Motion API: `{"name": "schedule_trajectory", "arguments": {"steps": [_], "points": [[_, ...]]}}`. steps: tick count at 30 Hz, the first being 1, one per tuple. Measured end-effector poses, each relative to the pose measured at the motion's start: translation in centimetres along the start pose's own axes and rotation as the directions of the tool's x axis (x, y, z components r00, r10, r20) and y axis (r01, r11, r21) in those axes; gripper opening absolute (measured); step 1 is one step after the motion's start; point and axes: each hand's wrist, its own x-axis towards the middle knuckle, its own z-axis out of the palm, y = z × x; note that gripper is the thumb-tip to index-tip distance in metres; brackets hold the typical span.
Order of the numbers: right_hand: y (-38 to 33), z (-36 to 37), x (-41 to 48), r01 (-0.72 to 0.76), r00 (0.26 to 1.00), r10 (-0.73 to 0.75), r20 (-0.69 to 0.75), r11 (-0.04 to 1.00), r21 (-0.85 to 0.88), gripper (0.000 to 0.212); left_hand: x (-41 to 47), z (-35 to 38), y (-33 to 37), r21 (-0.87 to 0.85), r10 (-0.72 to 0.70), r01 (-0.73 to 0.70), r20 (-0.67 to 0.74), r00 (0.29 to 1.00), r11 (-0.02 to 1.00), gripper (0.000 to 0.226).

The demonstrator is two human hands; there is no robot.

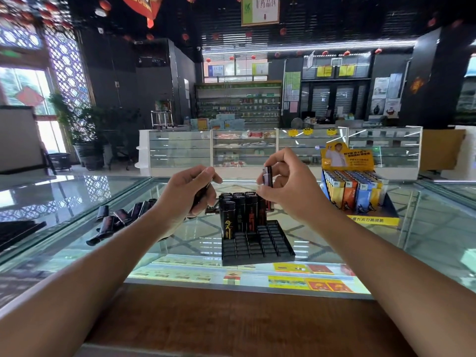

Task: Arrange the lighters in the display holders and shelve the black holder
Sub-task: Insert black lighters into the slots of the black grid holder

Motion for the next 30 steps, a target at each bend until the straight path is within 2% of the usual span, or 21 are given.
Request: {"name": "schedule_trajectory", "arguments": {"steps": [4,10,15,18,22,26,28,30], "points": [[0.6,-0.6,0.1,-0.051,0.999,0.051,-0.001,0.996,0.070,0.035,0.0,0.0,0.0,0.029,-0.010,0.011,-0.011,1.000,1.000,0.036],[1.4,-1.4,0.2,0.042,0.997,-0.048,-0.058,0.994,-0.096,0.015,0.0,0.1,0.0,0.012,-0.023,0.024,-0.014,1.000,1.000,0.033],[1.5,-1.0,0.3,0.102,0.995,-0.103,0.004,0.980,-0.170,0.019,0.0,0.0,0.0,-0.117,-0.047,0.042,-0.035,0.998,0.992,0.027],[1.7,-0.9,0.3,0.097,0.995,-0.087,0.052,0.966,-0.241,0.013,0.2,-0.2,-0.2,-0.090,-0.055,0.047,-0.097,0.994,0.995,0.030],[1.8,-0.6,0.3,0.154,0.985,-0.111,0.129,0.901,-0.405,0.015,0.1,-0.4,0.1,-0.030,-0.052,0.048,-0.146,0.988,0.998,0.029],[1.8,-0.6,0.3,0.196,0.980,-0.157,0.120,0.851,-0.487,0.010,-0.1,-0.6,0.3,0.071,-0.022,0.032,-0.147,0.989,0.997,0.022],[1.4,-0.5,0.1,0.211,0.976,-0.204,0.074,0.818,-0.535,0.015,0.0,-0.7,0.5,-0.026,-0.025,0.022,-0.140,0.990,0.999,0.021],[0.6,-0.3,-0.2,0.224,0.969,-0.248,0.023,0.828,-0.514,0.016,0.0,-0.5,0.7,-0.166,-0.034,0.013,-0.124,0.992,0.986,0.019]]}}
